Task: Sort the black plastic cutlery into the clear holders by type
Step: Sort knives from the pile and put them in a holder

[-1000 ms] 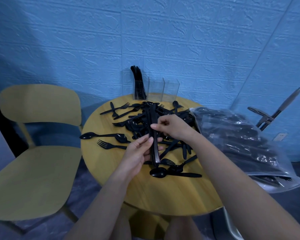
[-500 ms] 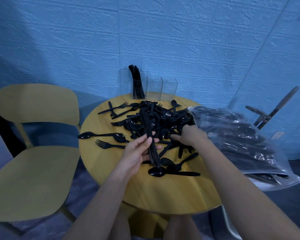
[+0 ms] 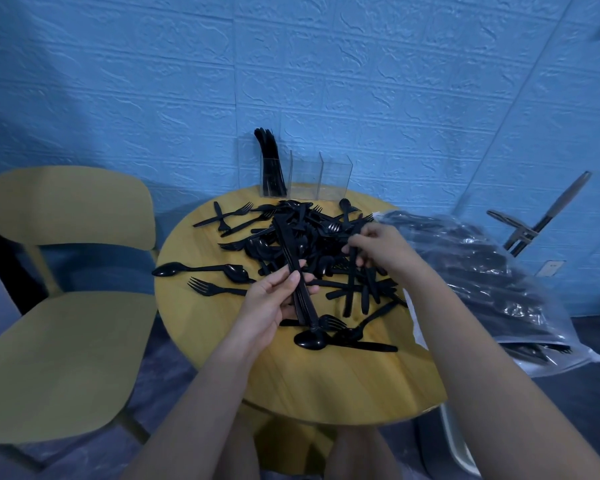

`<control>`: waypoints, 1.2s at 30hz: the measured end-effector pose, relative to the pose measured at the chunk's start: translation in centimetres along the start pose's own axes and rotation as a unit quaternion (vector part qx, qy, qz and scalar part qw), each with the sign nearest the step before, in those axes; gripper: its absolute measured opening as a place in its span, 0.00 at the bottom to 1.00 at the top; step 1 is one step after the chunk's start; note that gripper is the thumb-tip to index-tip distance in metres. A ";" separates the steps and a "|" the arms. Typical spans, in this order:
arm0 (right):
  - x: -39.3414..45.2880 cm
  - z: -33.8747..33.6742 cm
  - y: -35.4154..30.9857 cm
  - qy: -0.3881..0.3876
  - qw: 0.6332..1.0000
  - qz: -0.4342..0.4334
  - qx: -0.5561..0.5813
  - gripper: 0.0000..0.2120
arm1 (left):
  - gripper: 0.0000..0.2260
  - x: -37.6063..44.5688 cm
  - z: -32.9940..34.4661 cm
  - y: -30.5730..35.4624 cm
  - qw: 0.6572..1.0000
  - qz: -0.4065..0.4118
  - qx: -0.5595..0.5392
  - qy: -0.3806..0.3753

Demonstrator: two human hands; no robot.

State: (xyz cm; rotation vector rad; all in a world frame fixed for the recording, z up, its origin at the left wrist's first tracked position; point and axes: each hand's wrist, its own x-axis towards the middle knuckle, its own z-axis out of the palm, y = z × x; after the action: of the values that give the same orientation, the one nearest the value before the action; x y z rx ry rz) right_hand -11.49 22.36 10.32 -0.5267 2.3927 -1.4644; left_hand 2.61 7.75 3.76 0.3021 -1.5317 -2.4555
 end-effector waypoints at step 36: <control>-1.2 -1.2 2.0 0.047 0.941 -0.007 -0.335 0.03 | 0.09 0.0 0.0 -0.7 1.000 -0.010 -0.003 -0.011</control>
State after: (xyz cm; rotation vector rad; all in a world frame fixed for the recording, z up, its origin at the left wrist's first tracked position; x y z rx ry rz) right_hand -11.24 24.66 9.14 -0.6219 2.9476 -0.6444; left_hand 2.51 8.04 3.16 0.2917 -1.5366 -2.4876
